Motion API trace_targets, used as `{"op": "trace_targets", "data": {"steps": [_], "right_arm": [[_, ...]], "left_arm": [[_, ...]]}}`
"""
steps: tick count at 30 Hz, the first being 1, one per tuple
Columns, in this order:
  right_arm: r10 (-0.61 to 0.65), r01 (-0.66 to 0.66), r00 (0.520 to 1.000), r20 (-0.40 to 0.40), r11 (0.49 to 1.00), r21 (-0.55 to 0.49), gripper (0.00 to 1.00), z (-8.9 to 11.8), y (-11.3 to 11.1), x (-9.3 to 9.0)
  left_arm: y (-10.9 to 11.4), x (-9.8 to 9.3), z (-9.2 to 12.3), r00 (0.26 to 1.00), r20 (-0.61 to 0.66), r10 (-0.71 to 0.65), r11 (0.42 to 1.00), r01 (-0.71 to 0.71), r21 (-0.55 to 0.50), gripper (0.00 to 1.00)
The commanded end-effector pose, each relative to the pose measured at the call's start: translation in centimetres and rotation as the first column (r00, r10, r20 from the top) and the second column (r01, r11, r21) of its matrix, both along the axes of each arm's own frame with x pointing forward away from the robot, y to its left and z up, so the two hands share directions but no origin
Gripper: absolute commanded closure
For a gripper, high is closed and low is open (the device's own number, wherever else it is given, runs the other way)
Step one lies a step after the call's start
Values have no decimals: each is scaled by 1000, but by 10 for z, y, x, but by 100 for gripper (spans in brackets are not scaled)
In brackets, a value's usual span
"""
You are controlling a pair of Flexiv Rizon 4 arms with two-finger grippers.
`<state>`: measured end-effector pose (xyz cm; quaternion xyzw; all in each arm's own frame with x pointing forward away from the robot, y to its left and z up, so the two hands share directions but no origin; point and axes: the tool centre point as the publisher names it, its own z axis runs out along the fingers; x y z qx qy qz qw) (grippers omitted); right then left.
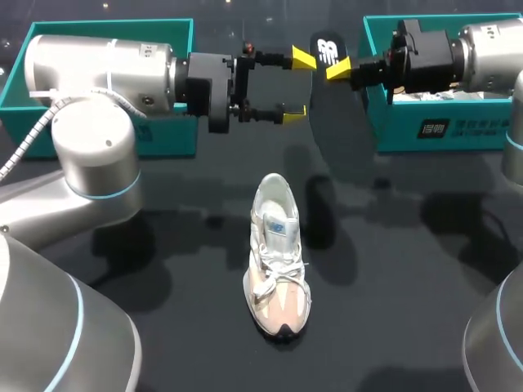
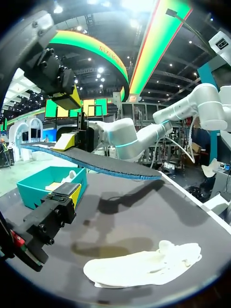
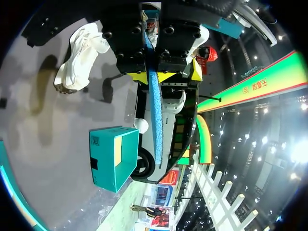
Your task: Take the shoe out of the shoebox, open the shoe tongue, remove and reinsert the insole, then place the shoe into the shoebox
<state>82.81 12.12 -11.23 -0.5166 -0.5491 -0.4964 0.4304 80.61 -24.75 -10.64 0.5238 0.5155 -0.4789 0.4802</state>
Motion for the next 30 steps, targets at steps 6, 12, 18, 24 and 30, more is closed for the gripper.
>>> {"op": "trace_targets", "data": {"steps": [6,12,18,24,30], "right_arm": [[-13,19,991,-133,999,48,100,-9,8,8],[-21,31,985,-172,998,56,100,-9,13,14],[-62,73,976,-211,996,45,100,-11,14,17],[-73,84,971,-228,996,39,100,-12,16,20],[-72,84,969,-235,996,43,100,-13,19,21]], "left_arm": [[-8,6,-11,999,-9,50,998,-51,-27,12],[-12,8,-13,999,-13,49,998,-49,-26,38],[-15,9,-15,999,-8,38,999,-38,-15,35],[-16,10,-20,999,-20,35,999,-35,-3,47],[-18,10,-25,999,-30,35,999,-35,10,57]]}}
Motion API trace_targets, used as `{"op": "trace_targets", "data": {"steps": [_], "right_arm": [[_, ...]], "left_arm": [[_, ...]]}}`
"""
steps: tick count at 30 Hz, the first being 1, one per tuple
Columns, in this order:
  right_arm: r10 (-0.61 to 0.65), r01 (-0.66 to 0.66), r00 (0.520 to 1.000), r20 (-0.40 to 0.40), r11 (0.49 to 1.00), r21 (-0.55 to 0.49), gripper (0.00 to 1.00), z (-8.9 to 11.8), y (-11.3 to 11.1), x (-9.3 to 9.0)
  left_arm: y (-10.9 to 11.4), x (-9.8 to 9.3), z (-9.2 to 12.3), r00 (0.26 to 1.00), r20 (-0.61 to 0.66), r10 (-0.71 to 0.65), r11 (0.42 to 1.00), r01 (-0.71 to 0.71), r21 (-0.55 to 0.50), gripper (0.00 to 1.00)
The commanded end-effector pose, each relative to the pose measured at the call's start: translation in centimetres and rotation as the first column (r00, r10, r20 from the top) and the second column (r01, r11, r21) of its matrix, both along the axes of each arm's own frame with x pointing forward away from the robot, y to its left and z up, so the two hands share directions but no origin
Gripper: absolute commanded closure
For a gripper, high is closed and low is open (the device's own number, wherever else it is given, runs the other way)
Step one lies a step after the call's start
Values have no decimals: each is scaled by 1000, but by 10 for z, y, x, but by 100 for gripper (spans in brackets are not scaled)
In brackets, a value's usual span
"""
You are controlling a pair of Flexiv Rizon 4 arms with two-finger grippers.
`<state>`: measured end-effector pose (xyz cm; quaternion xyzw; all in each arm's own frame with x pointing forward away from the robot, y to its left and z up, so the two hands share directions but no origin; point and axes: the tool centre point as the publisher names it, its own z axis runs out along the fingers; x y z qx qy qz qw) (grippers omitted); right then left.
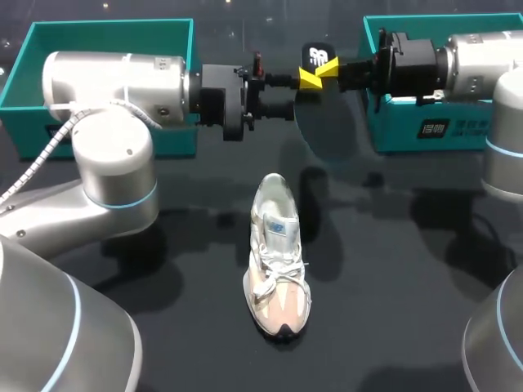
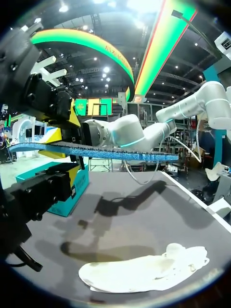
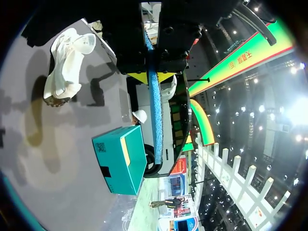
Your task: Take the shoe out of the shoebox, open the shoe tongue, remove and reinsert the insole, then place the shoe into the shoebox
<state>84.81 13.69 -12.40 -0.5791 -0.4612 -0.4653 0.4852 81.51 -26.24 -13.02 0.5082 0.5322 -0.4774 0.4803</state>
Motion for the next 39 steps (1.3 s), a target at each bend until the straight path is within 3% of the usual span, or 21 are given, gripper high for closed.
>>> {"op": "trace_targets", "data": {"steps": [1,8,10,11,12,21,22,23,24,33,39], "right_arm": [[0,0,1000,-6,1000,-3,100,-1,4,1],[-10,10,1000,-17,1000,-1,100,-4,4,2],[-13,13,1000,-19,1000,-1,100,-4,5,2],[-13,13,1000,-20,1000,-1,100,-4,5,2],[-14,14,1000,-20,1000,-1,100,-4,5,2],[-14,14,1000,-2,1000,19,100,-5,3,0],[-14,14,1000,-2,1000,20,65,-4,3,-1],[-12,12,1000,0,1000,21,38,-4,2,-2],[-7,6,1000,4,1000,23,0,-3,0,-3],[32,-33,998,53,999,19,0,-1,-20,-18],[34,-37,997,71,999,28,0,1,-24,-23]], "left_arm": [[-4,1,-2,1000,-2,-1,1000,1,9,57],[-8,1,-8,1000,-7,-6,1000,6,26,67],[-9,2,-10,1000,-8,-6,1000,6,29,78],[-9,2,-10,1000,-8,-6,1000,6,31,94],[-9,2,-11,1000,-8,-6,999,6,32,100],[-6,4,-12,1000,-4,0,999,0,40,100],[-5,4,-12,1000,-1,2,999,-2,40,100],[-3,4,-11,1000,0,4,999,-4,41,100],[-1,4,-11,1000,4,7,999,-7,43,100],[35,4,1,999,-18,37,999,-36,23,100],[53,6,6,946,-311,-89,993,62,-97,100]]}}
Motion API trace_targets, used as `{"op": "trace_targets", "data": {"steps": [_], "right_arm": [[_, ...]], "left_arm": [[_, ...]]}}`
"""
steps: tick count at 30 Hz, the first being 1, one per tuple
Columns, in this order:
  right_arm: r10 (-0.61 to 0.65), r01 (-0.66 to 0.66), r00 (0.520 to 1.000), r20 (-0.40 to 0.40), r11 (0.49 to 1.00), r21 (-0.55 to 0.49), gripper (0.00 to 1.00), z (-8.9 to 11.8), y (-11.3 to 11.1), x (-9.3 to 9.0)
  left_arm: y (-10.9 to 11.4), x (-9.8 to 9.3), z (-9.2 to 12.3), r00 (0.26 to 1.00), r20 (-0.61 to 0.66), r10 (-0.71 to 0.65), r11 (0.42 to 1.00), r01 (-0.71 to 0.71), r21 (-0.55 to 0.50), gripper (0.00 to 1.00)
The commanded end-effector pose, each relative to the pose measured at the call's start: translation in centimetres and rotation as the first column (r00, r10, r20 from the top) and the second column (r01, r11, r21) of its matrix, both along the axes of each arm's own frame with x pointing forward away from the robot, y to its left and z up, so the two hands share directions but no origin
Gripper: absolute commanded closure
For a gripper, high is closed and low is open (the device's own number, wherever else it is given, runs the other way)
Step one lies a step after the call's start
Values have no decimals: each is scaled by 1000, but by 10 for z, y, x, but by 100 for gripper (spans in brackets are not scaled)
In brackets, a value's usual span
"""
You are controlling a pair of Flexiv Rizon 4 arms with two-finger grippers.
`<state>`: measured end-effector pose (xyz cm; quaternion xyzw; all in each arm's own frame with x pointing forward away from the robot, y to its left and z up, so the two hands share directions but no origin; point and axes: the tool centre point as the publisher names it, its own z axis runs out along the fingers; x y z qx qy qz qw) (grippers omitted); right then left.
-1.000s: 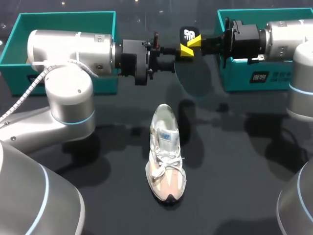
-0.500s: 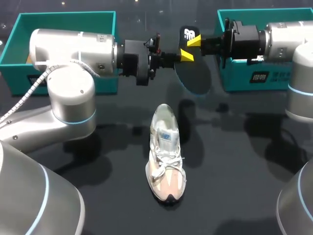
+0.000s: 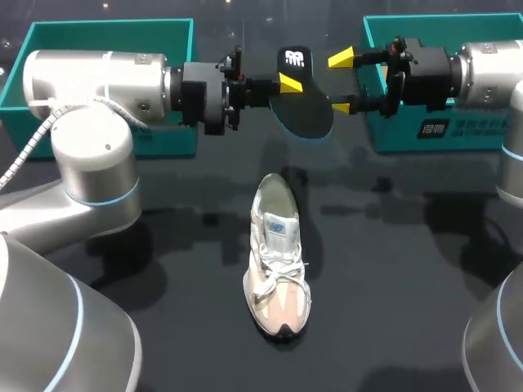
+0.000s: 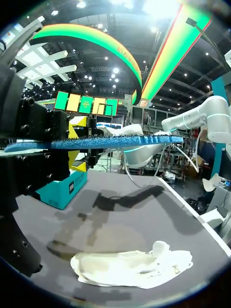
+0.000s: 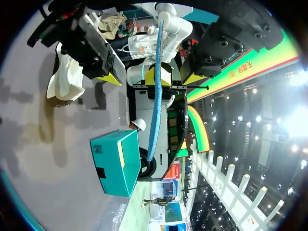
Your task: Take the shoe out of the shoebox, open the shoe tongue, remove and reinsert the insole, then place the shoe into the shoebox
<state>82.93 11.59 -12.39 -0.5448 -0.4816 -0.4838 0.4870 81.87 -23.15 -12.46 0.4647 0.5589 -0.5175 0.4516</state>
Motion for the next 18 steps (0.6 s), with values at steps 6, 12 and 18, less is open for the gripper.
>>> {"op": "trace_targets", "data": {"steps": [6,12,18], "right_arm": [[-4,4,1000,-1,1000,-4,0,1,-3,-4],[-4,4,1000,-1,1000,-4,0,1,-3,-4],[-4,4,1000,-1,1000,-4,0,1,-3,-4]], "left_arm": [[24,3,-1,957,-267,-112,994,103,-48,100],[24,3,-1,957,-267,-112,994,103,-48,100],[20,-1,1,908,-400,-122,992,97,-82,100]]}}
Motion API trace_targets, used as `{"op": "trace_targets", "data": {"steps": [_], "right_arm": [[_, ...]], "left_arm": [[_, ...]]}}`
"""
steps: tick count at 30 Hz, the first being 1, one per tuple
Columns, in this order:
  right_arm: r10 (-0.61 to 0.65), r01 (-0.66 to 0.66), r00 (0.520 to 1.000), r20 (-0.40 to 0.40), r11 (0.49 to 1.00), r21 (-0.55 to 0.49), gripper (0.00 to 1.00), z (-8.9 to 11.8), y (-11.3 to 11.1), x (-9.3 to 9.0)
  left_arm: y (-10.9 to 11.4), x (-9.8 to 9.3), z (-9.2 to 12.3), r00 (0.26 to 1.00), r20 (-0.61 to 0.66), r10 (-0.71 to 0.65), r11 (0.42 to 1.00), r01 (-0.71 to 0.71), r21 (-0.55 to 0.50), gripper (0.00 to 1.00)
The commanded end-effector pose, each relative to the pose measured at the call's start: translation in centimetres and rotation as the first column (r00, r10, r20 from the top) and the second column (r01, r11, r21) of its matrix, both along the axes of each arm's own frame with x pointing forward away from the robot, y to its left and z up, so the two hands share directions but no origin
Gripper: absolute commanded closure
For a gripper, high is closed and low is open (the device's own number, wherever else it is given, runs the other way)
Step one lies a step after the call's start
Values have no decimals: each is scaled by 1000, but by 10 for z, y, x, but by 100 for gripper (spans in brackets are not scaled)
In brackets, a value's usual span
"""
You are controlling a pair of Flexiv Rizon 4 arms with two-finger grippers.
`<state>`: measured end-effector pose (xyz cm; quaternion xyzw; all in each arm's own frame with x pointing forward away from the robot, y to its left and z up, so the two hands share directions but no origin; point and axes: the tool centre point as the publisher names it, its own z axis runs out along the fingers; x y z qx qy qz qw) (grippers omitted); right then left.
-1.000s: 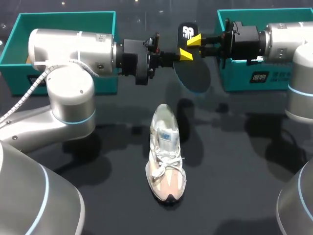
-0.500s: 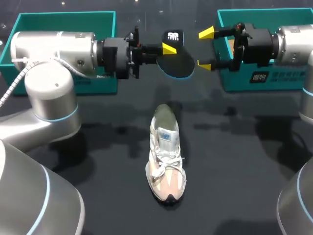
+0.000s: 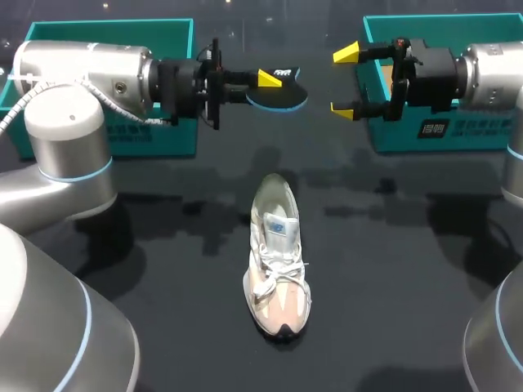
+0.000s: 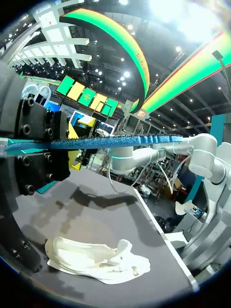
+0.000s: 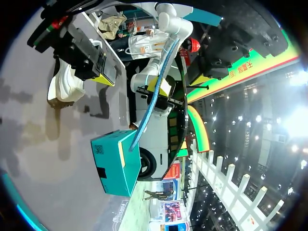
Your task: Take the shoe out of the shoebox, open the shoe tongue, remove and reinsert the insole, then place the shoe into the shoebox
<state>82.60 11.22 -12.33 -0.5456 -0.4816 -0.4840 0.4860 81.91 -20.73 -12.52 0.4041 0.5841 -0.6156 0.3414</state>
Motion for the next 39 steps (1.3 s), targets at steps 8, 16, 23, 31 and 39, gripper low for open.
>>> {"op": "trace_targets", "data": {"steps": [8,16,23,31,39], "right_arm": [[-2,2,1000,-2,1000,-2,0,0,1,-1],[-2,2,1000,-2,1000,-2,0,0,1,-1],[-2,2,1000,-2,1000,-2,0,0,1,-1],[-2,2,1000,-2,1000,-2,0,0,1,-1],[-2,2,1000,-2,1000,-2,0,0,1,-1]], "left_arm": [[5,3,9,636,-771,46,994,-104,-27,100],[10,-9,11,692,-718,76,997,-58,49,100],[8,-10,10,651,-756,70,998,-45,53,100],[-1,-14,19,267,-963,46,998,-53,33,100],[-2,-17,17,134,-990,42,999,-40,37,100]]}}
